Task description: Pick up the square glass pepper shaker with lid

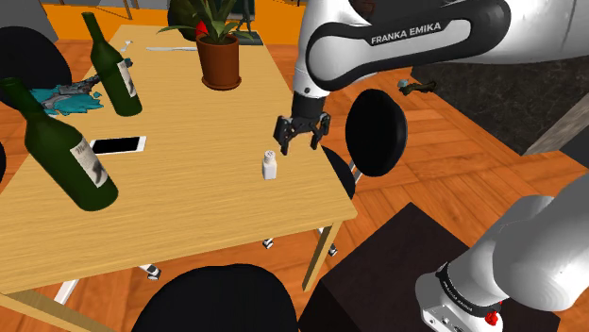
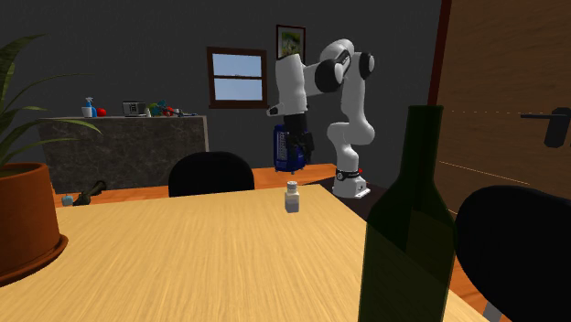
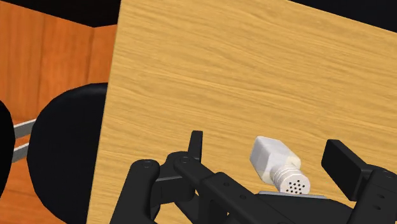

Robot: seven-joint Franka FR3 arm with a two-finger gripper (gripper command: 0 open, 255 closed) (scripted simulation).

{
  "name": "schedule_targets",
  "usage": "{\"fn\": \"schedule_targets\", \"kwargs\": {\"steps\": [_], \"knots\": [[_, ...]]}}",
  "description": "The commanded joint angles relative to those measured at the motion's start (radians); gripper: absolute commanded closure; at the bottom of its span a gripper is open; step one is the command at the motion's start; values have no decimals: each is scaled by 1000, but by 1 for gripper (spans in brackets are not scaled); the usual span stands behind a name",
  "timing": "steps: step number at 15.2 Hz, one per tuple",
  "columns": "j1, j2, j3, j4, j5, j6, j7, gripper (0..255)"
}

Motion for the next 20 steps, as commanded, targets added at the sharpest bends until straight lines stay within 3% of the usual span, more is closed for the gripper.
{"fn": "schedule_targets", "kwargs": {"steps": [1,6,15,16,20], "knots": [[11,73,13,49,-9,24,25,0],[38,236,30,180,-37,53,78,0],[41,280,29,131,-40,145,71,0],[41,280,29,132,-40,144,70,255],[41,280,29,132,-40,145,70,255]]}}
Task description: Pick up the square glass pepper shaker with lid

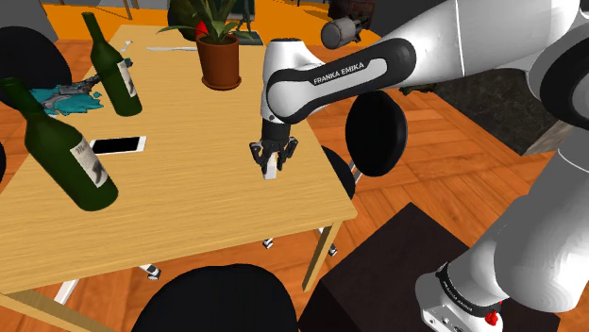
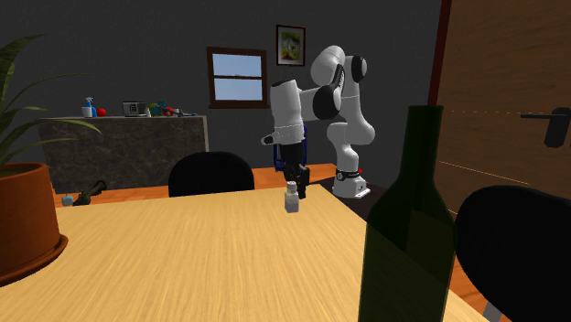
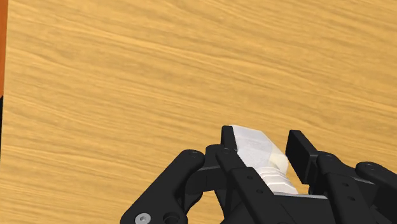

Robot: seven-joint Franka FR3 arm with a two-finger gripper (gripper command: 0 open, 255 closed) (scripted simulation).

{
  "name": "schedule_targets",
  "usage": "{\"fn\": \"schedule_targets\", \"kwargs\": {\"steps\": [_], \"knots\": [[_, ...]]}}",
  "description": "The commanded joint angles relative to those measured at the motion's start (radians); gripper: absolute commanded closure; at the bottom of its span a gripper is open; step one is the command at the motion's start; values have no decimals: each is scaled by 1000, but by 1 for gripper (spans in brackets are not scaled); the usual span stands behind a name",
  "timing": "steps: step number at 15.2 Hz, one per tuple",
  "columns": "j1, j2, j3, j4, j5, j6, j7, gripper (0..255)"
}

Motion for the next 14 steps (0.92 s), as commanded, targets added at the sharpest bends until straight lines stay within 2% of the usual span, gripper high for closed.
{"fn": "schedule_targets", "kwargs": {"steps": [1,5,14], "knots": [[0,1,0,0,0,1,0,255],[1,1,0,-1,0,1,0,255],[-3,-50,1,58,4,-108,9,255]]}}
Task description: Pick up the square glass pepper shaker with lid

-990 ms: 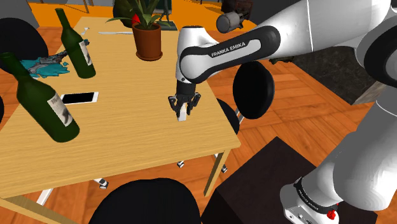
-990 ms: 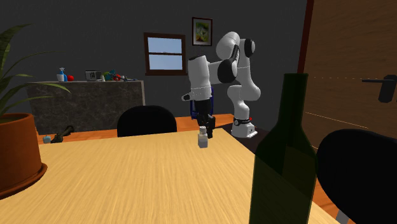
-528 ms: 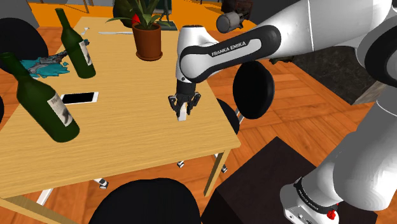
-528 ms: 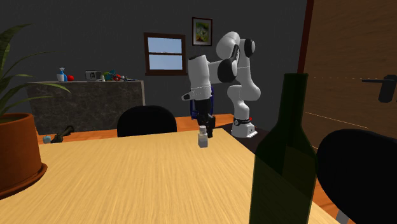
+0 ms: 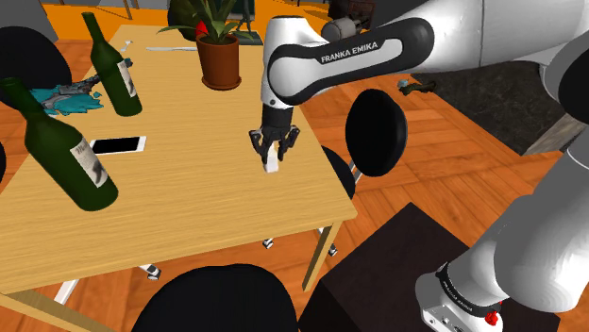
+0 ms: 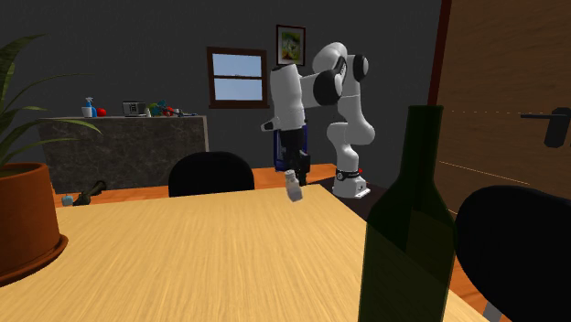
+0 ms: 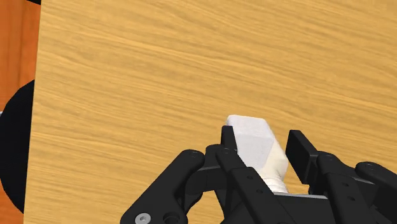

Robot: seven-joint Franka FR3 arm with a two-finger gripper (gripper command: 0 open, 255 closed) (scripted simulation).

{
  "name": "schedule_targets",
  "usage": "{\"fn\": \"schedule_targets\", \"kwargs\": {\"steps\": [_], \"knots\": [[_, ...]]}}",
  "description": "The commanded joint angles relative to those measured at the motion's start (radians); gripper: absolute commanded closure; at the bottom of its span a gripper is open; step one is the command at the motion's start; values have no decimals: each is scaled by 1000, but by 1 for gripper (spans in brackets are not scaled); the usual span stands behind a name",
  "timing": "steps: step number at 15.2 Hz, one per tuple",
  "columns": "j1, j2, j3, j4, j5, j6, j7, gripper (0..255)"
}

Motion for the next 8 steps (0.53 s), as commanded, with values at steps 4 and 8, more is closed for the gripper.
{"fn": "schedule_targets", "kwargs": {"steps": [4,8], "knots": [[-2,-21,0,42,1,-63,5,255],[-2,-29,0,61,1,-89,7,255]]}}
